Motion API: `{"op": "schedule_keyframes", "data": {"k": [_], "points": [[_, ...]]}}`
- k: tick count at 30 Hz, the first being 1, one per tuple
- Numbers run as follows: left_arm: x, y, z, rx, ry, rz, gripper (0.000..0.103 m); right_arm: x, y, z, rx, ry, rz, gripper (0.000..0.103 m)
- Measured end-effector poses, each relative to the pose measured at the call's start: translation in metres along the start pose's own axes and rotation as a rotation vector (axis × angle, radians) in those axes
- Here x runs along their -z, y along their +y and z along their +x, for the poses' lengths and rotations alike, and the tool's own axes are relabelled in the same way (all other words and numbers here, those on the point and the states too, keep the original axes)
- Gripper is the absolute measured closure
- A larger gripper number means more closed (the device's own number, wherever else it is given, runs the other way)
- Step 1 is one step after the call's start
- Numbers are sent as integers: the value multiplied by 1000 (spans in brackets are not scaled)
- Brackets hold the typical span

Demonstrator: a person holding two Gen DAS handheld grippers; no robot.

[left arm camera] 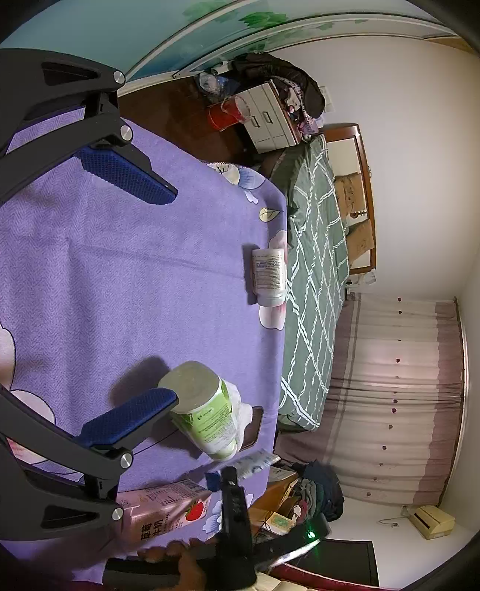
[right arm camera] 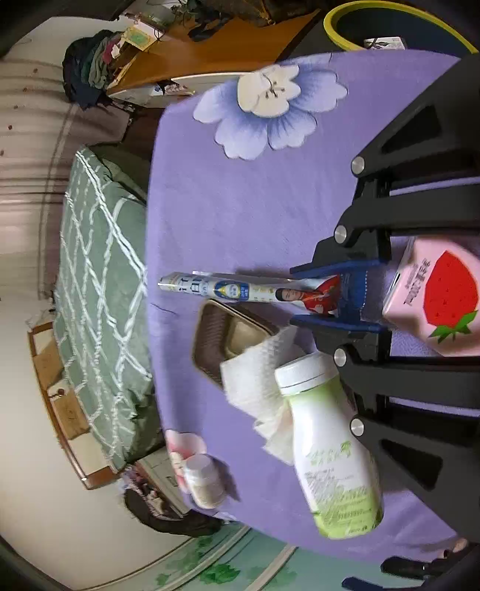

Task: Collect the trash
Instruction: 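Carry the toothpaste tube to the yellow bin and open the right gripper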

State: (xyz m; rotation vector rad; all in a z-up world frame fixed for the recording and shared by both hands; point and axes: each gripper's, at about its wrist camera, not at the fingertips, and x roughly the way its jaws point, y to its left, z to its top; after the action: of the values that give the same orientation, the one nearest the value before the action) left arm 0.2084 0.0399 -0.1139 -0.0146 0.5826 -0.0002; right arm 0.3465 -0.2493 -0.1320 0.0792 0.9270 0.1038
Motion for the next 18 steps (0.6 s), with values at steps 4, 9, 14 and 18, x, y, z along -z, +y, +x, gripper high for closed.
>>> {"op": "schedule_keyframes", "data": {"k": [4,9,14,18], "points": [[0,0,0,2,-1,0,5,1,-9,-21,-12,-35,12,83],[0,0,0,3,0,1,5,14,-23,-44,-8,-64,26,84],[1,-1,0,2,-1,0,5,36,-49,-66,2,-91,68,83],[0,0,0,2,1,0,5,57,-79,-85,13,-116,127,83]]}}
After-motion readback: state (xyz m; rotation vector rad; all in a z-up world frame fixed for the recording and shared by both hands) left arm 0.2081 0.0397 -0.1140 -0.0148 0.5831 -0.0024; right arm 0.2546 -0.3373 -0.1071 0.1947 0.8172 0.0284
